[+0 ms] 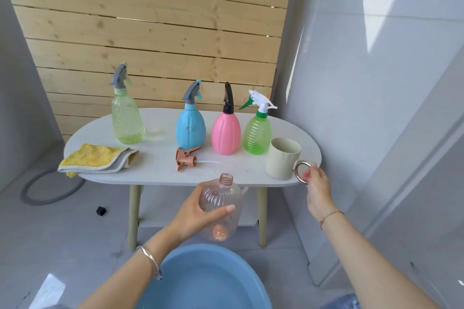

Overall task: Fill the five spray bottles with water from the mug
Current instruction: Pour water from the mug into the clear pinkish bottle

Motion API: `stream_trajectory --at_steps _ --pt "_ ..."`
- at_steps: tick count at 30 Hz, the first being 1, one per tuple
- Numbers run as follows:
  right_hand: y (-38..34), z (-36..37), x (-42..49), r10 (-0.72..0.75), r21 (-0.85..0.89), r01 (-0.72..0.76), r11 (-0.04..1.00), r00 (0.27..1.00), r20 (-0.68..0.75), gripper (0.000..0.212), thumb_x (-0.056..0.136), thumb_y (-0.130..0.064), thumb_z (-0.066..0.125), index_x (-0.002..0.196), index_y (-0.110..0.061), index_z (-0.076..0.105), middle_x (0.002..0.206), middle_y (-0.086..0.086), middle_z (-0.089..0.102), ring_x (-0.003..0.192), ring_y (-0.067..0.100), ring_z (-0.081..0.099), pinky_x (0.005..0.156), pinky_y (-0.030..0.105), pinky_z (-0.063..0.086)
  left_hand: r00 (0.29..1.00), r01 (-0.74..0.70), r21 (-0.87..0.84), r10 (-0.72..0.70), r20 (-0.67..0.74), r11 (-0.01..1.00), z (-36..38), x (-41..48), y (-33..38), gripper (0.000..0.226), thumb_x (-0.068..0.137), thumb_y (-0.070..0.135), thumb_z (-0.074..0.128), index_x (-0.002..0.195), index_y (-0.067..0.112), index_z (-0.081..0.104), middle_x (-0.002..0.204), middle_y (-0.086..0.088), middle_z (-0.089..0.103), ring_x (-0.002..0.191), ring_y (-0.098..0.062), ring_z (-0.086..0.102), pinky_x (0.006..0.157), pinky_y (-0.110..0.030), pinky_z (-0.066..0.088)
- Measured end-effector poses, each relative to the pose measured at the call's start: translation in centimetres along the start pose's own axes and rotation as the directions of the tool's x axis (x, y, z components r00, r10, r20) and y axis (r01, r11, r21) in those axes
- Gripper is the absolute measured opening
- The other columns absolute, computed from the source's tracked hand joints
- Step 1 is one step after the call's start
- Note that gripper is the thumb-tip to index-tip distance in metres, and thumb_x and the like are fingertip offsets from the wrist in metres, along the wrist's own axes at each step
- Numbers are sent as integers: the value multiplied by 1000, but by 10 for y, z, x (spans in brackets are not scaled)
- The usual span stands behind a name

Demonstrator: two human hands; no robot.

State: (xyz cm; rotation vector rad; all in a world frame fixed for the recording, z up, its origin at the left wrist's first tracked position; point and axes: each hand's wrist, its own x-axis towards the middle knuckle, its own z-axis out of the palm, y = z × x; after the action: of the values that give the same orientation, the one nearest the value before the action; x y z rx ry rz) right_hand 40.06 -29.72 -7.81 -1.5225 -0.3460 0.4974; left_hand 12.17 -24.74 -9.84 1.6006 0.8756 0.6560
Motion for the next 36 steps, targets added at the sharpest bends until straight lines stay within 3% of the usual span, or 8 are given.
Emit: stream_trajectory --at_steps 6,9,13,19,22,25,30,36 --pt "-17 -10 -10 -144 125 142 982 990 10 36 95 -15 40 62 -20 27 62 -1 25 60 13 21 60 28 21 999 52 49 -52 0 997 -22 -21 -11 79 57 56 84 124 33 51 118 14 65 103 11 60 81 -6 45" --pt "-27 -17 -26 -109 223 95 970 993 51 37 90 -21 51 62 -24 27 52 -10 24 57 12 19 63 27 22 998 64 51 -63 -17 997 -37 -36 -17 79 54 59 84 121 33 53 112 16 68 100 10 62 77 -6 46" --pt "-21 -20 -62 5 264 -48 963 987 160 41 94 -20 58 61 -23 33 44 -12 22 44 7 23 65 25 36 994 86 65 -82 -69 994 -63 -54 -28 92 43 71 82 122 34 53 115 16 67 105 3 64 90 -20 48" --pt "68 -9 -109 101 -177 -36 983 921 376 40 86 -18 67 54 -20 43 46 -9 37 50 9 37 67 30 31 987 159 73 -156 -46 985 -83 -88 -60 94 45 69 84 126 36 50 123 12 64 109 0 62 94 -25 50" --pt "116 -5 -125 180 -419 47 907 855 486 49 86 -21 68 53 -21 31 58 2 30 63 16 35 57 26 25 987 160 126 -159 -17 979 -84 -100 -70 92 47 68 84 126 37 49 122 14 63 109 1 61 97 -26 49" --pt "157 -1 -143 283 -618 166 769 778 561 48 85 -21 66 55 -21 29 56 -4 27 58 15 27 55 30 20 987 160 139 -159 -19 977 -88 -111 -75 98 40 76 82 125 43 47 123 18 61 113 2 59 97 -25 47" --pt "211 -2 -162 404 -764 228 604 739 539 43 86 -25 62 58 -18 31 58 -2 33 58 16 30 54 30 22 988 152 133 -151 -17 979 -91 -119 -79 101 44 71 83 131 37 46 122 18 62 109 8 59 91 -16 45" --pt "248 -13 -174 433 -798 265 541 726 534 44 90 -23 58 60 -17 27 62 -1 29 60 16 26 53 30 19 985 170 136 -169 -15 976 -88 -121 -87 85 59 59 85 130 36 45 121 22 59 107 15 56 87 -9 43"
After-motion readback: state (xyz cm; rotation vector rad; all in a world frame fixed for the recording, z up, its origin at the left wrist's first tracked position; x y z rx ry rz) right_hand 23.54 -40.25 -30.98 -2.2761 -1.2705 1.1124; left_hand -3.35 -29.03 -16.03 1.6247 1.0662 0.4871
